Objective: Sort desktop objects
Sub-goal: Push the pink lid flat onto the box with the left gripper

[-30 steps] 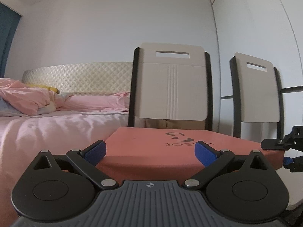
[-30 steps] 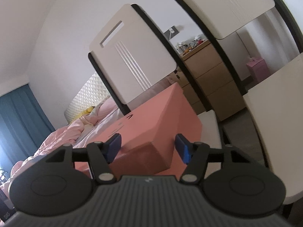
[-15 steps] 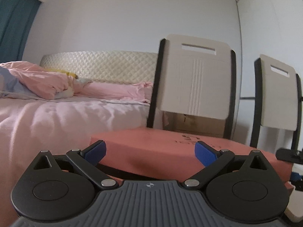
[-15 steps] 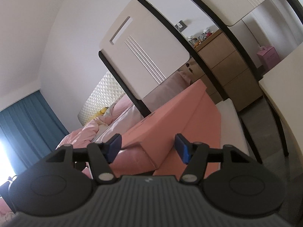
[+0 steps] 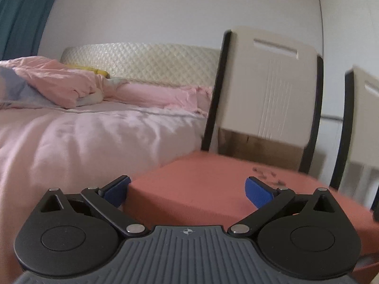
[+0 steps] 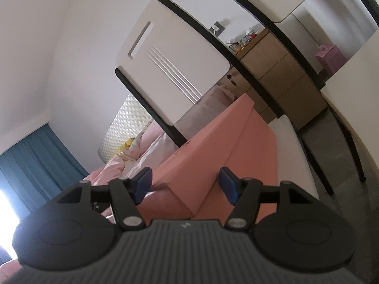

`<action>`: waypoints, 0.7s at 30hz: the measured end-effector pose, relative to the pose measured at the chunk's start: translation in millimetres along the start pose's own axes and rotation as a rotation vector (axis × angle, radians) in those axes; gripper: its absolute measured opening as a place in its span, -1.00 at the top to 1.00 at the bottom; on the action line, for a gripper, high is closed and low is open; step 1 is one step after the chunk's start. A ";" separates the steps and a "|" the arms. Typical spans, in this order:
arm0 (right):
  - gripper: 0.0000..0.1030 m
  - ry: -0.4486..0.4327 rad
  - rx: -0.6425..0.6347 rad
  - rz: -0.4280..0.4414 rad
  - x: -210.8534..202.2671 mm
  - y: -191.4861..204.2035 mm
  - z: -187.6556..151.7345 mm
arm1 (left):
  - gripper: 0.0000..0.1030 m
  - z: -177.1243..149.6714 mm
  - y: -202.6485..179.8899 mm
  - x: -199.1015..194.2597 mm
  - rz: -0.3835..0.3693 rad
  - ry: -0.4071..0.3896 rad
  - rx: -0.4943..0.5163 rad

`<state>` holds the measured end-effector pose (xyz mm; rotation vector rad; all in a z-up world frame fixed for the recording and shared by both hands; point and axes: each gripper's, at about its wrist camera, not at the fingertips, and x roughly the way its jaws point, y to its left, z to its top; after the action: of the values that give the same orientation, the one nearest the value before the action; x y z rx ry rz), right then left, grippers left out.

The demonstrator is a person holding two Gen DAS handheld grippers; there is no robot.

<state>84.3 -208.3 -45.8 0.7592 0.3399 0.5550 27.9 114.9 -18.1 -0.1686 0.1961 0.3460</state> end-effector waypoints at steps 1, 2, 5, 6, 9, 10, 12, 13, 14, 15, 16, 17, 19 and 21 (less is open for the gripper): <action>-0.26 -0.002 -0.003 -0.002 0.8 0.0 -0.1 | -1.00 0.1 -0.4 2.4 0.001 0.006 0.000; -0.26 -0.003 -0.003 -0.002 1.4 -0.3 -0.2 | -1.00 0.8 0.3 4.3 -0.007 0.014 -0.004; -0.23 -0.006 0.002 -0.001 1.6 -1.6 -0.5 | -1.00 2.6 4.6 6.7 -0.049 0.034 -0.002; -0.23 -0.006 0.005 0.001 1.6 -2.5 -0.3 | -1.00 2.5 6.9 6.1 -0.065 0.036 -0.004; -0.24 -0.007 0.013 0.010 1.7 -4.6 0.4 | -1.00 1.8 13.4 3.4 -0.106 0.042 -0.023; -0.24 -0.008 0.011 0.011 1.4 -4.8 0.5 | -1.00 0.7 14.3 1.9 -0.112 0.042 -0.021; -0.23 -0.010 0.009 0.015 0.2 -5.0 0.7 | -1.00 -2.7 14.7 -2.7 -0.120 0.037 -0.010; -0.23 -0.010 0.007 0.017 -0.9 -5.0 0.7 | -1.00 -4.4 14.5 -5.5 -0.121 0.029 -0.006; -0.23 -0.009 0.005 0.019 -2.0 -5.0 0.7 | -1.00 -5.5 15.0 -7.8 -0.122 0.022 -0.005; -0.23 -0.007 0.002 0.021 -3.2 -4.7 0.6 | -1.00 -6.0 16.0 -8.7 -0.125 0.019 -0.007; -0.23 -0.005 -0.002 0.024 -4.6 -4.1 0.6 | -1.00 -6.0 16.8 -9.1 -0.128 0.018 -0.009; -0.24 -0.003 -0.009 0.027 -6.1 -3.2 0.7 | -1.00 -6.1 17.2 -10.3 -0.129 0.015 -0.012; -0.23 0.000 -0.021 0.034 -9.0 -1.4 0.9 | -1.00 -6.6 17.8 -13.4 -0.128 0.010 -0.015; -0.23 0.005 -0.023 0.042 -12.0 -1.2 0.9 | -1.00 -7.1 18.3 -16.8 -0.127 0.006 -0.017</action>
<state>75.5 -216.5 -44.9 0.7442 0.3221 0.5992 4.9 125.2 -23.7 -0.1984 0.1872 0.2206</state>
